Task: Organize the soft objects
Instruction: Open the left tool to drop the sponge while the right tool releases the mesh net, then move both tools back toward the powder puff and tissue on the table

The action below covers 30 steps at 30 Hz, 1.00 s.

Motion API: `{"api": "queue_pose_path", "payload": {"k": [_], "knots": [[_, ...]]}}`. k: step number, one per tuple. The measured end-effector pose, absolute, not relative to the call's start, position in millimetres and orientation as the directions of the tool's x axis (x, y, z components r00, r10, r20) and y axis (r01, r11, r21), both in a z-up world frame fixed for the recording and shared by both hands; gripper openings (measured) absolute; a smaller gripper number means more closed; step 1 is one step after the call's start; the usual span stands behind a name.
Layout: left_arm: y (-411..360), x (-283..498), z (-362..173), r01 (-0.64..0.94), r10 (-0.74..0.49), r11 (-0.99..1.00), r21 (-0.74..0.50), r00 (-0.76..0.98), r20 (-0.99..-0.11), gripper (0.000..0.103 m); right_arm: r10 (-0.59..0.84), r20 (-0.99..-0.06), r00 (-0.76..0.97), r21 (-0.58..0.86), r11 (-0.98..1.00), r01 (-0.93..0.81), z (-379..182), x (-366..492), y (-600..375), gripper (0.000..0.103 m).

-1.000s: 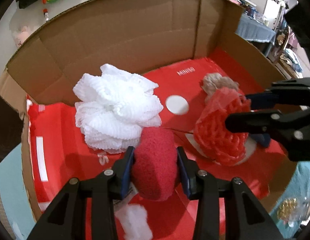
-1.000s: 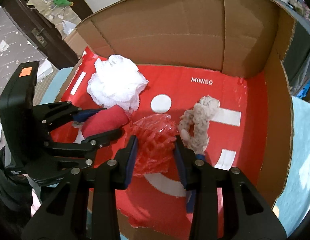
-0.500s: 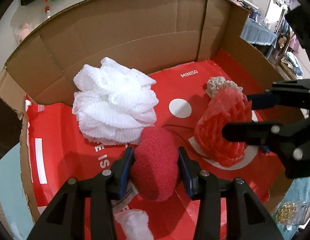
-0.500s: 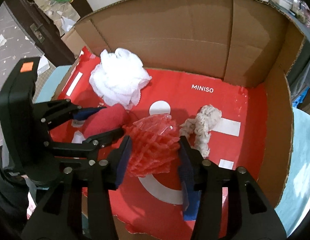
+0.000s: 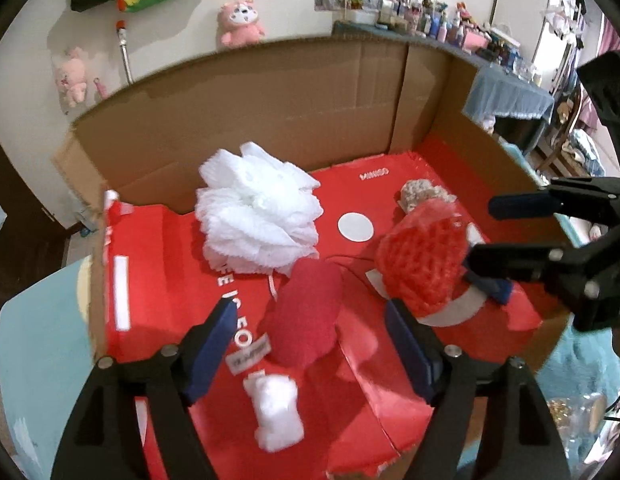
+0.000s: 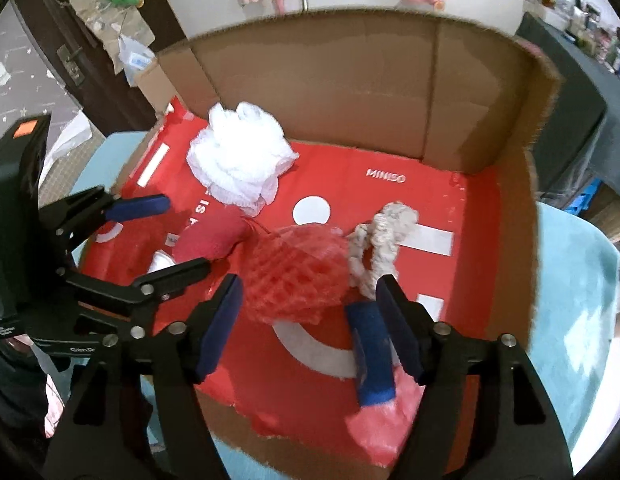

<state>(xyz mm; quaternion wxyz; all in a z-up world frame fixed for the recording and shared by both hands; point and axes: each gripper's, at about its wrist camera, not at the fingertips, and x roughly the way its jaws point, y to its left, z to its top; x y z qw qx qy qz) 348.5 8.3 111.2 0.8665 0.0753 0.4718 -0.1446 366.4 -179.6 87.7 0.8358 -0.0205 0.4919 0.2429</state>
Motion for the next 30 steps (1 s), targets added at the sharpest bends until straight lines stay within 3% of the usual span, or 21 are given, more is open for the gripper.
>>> {"api": "queue_pose_path", "payload": {"k": [3, 7, 11, 14, 22, 30], "knots": [[12, 334, 127, 0.296, -0.195, 0.955, -0.032, 0.543, -0.817, 0.081, 0.390, -0.815, 0.429, 0.206, 0.886, -0.415, 103, 354, -190, 0.068], [18, 308, 151, 0.273, -0.209, 0.961, -0.043, 0.616, -0.759, 0.095, 0.387, -0.769, 0.509, 0.179, 0.895, -0.409, 135, 319, -204, 0.075], [18, 272, 180, 0.261, -0.216, 0.965, -0.038, 0.696, -0.685, 0.096, 0.389, -0.703, 0.596, 0.150, 0.900, -0.410, 165, 279, -218, 0.078], [21, 239, 198, 0.251, -0.223, 0.967, -0.044, 0.753, -0.619, 0.101, 0.371, -0.642, 0.671, 0.109, 0.910, -0.399, 186, 241, -227, 0.086], [20, 162, 227, 0.231, -0.228, 0.972, -0.050, 0.856, -0.464, 0.103, 0.323, -0.484, 0.813, 0.003, 0.930, -0.368, 211, 142, -237, 0.089], [10, 96, 227, 0.229, -0.221, 0.973, -0.019, 0.910, -0.350, 0.103, 0.307, -0.358, 0.882, -0.007, 0.943, -0.332, 205, 67, -246, 0.097]]}}
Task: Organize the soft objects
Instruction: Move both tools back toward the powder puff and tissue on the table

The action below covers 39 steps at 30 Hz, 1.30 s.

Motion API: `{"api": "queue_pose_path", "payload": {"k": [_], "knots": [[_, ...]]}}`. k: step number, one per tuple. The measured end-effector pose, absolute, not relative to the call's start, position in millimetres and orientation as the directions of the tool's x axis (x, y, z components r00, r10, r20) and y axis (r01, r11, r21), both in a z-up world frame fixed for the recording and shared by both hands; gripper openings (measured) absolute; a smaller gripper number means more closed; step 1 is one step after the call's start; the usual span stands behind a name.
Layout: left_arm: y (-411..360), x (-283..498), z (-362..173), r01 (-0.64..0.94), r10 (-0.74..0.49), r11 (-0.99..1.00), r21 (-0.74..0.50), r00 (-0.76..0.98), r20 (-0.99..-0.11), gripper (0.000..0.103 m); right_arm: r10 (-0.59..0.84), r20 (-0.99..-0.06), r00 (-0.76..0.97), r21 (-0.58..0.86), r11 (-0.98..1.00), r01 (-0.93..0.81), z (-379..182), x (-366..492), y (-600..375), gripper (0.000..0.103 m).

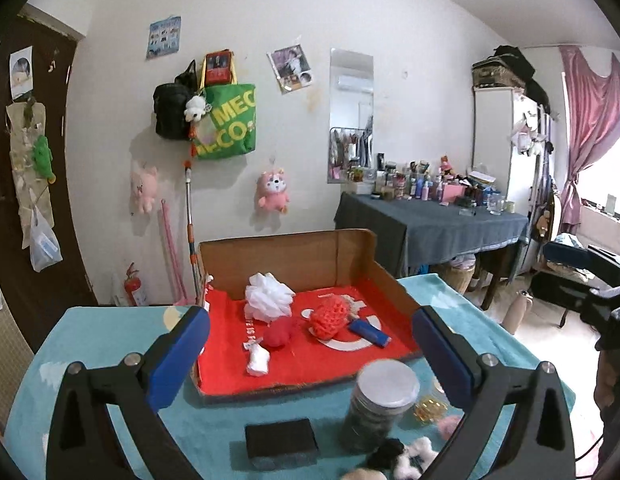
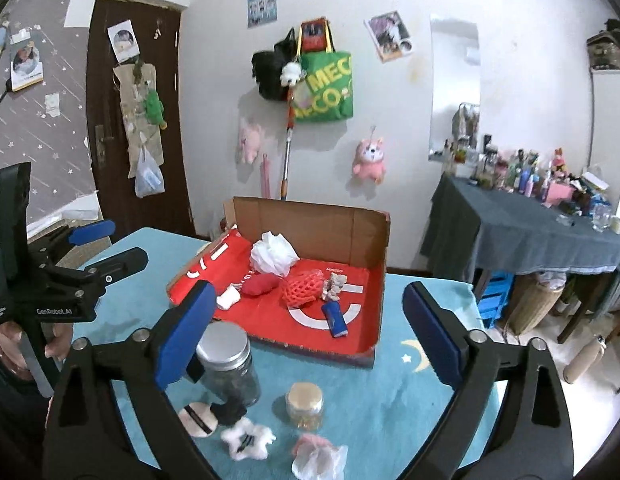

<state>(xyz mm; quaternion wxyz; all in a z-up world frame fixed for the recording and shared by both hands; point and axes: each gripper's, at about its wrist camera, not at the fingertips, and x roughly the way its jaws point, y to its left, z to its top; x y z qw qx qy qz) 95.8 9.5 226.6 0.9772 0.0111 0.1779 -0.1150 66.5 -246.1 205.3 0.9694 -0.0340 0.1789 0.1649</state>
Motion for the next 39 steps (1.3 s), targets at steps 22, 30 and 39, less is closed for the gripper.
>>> {"api": "queue_pose_path", "payload": {"k": [22, 30, 39], "knots": [[0, 62, 108, 0.194, -0.217, 0.976, -0.097, 0.832, -0.511, 0.103, 0.193, -0.439, 0.877, 0.070, 0.981, -0.181, 70, 25, -249, 0.097], [-9, 68, 66, 0.215, -0.234, 0.971, -0.107, 0.750, -0.619, 0.103, 0.175, -0.538, 0.824, 0.094, 0.985, -0.148, 28, 44, -254, 0.097], [-17, 83, 41, 0.217, -0.216, 0.972, -0.089, 0.674, -0.707, 0.100, 0.159, -0.617, 0.771, 0.099, 0.987, -0.124, -2, 67, -261, 0.095]]}}
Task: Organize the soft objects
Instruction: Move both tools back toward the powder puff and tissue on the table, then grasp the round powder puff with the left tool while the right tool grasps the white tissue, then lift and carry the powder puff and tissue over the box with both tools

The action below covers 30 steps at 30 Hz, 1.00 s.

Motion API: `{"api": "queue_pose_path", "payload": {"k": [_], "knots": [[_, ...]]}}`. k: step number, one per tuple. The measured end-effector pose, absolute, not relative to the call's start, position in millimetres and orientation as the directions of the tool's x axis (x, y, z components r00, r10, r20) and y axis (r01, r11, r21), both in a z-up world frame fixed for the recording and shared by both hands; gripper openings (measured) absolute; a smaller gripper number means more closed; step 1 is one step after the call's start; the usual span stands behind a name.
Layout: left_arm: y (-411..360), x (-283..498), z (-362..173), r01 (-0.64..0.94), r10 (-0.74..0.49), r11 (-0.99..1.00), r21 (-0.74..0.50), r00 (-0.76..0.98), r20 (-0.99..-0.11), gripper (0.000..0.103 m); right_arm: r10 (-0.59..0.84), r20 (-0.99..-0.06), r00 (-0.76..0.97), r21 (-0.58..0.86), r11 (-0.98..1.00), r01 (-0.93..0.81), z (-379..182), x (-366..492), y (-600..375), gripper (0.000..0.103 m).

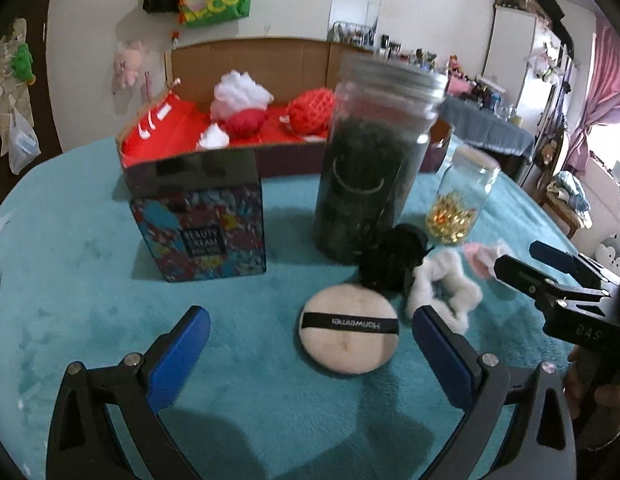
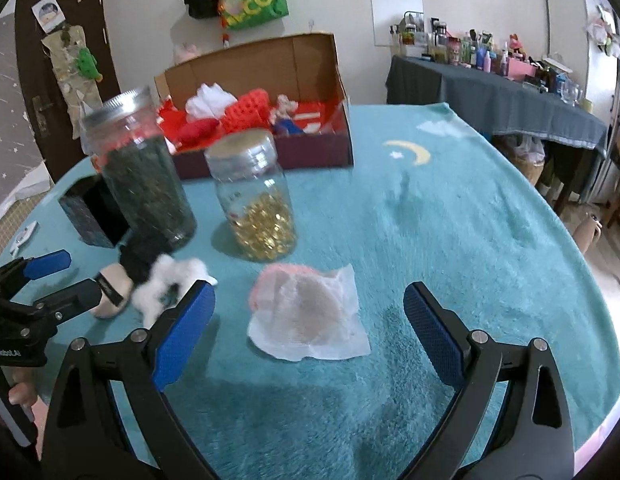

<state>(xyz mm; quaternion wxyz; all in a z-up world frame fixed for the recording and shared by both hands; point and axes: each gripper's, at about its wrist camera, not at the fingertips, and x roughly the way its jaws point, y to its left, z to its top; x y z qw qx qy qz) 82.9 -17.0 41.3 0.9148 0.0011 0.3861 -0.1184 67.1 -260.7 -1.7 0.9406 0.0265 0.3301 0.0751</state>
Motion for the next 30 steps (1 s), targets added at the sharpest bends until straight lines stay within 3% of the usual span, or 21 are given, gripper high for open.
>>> {"api": "queue_pose_path", "payload": {"k": [5, 7, 8, 11, 13, 16, 30], "knots": [[-24, 87, 35, 0.255, -0.238, 0.963, -0.092, 0.635, -0.735, 0.082, 0.173, -0.656, 0.735, 0.096, 0.985, -0.146, -9, 74, -257, 0.056], [-28, 84, 36, 0.306, -0.290, 0.945, -0.114, 0.623, -0.727, 0.057, 0.172, -0.657, 0.734, 0.087, 0.985, -0.152, -10, 74, -256, 0.045], [-30, 83, 36, 0.331, -0.318, 0.934, -0.130, 0.610, -0.726, 0.053, 0.180, -0.656, 0.733, 0.090, 0.983, -0.161, -11, 74, -255, 0.032], [-33, 80, 40, 0.348, -0.322, 0.930, -0.116, 0.621, -0.714, 0.036, 0.185, -0.649, 0.738, 0.080, 0.981, -0.176, -12, 70, -254, 0.022], [-32, 78, 42, 0.351, -0.332, 0.928, -0.126, 0.623, -0.708, 0.021, 0.201, -0.641, 0.741, 0.092, 0.978, -0.186, -10, 68, -254, 0.019], [-27, 78, 49, 0.357, -0.366, 0.919, -0.168, 0.614, -0.699, 0.011, 0.224, -0.625, 0.748, 0.097, 0.973, -0.211, -5, 62, -250, 0.017], [-17, 80, 66, 0.368, -0.391, 0.911, -0.185, 0.630, -0.672, 0.009, 0.290, -0.596, 0.749, 0.120, 0.954, -0.274, 14, 57, -236, 0.016]]}}
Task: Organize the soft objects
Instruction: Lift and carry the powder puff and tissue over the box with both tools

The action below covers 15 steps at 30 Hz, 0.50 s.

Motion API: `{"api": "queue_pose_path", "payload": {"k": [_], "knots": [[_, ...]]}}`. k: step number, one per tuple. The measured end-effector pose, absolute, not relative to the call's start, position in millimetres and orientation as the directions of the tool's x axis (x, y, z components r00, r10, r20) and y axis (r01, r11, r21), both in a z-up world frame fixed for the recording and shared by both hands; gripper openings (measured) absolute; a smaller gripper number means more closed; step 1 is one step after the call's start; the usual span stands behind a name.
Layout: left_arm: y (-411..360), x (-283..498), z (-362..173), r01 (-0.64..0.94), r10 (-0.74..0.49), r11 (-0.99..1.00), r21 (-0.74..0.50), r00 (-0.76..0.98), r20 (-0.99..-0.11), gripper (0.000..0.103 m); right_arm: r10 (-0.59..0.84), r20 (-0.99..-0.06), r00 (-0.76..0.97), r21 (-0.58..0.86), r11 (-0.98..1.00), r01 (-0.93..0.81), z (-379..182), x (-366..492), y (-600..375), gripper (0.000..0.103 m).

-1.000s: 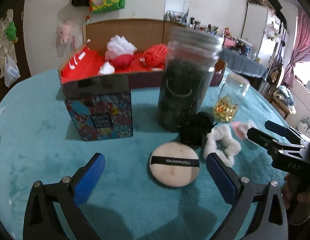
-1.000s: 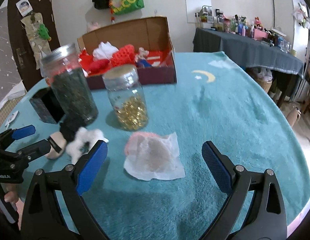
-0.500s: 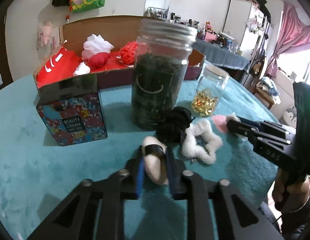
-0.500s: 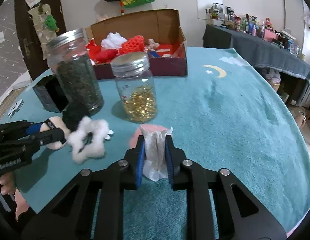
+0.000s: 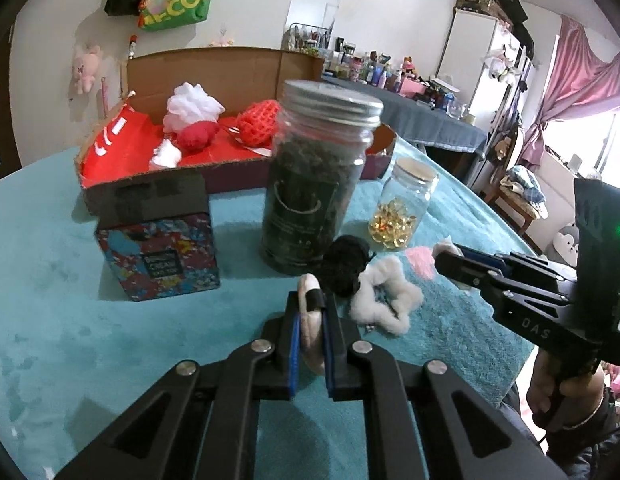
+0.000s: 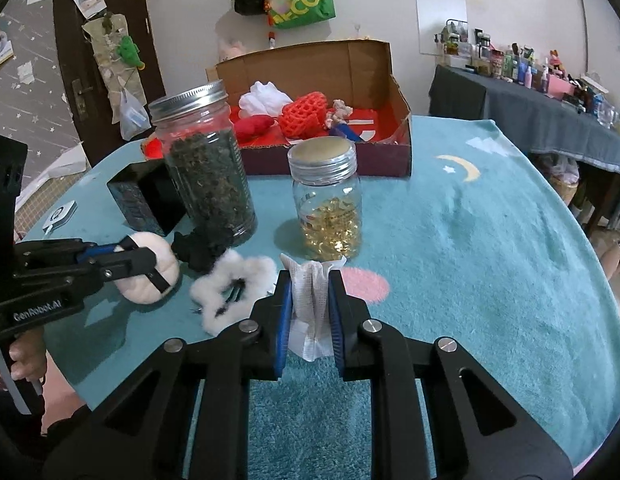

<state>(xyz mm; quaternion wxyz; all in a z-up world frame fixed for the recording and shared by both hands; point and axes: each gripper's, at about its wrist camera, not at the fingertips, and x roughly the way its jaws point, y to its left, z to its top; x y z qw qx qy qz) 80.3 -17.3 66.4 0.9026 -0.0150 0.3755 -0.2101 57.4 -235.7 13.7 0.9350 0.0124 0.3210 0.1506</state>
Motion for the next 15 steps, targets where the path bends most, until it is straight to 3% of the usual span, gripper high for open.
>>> {"api": "queue_pose_path", "payload": {"k": [15], "knots": [[47, 78, 76, 0.230, -0.272, 0.961, -0.155, 0.677, -0.683, 0.009, 0.267, -0.609, 0.747, 0.125, 0.962, -0.242, 22, 68, -251, 0.016]]}}
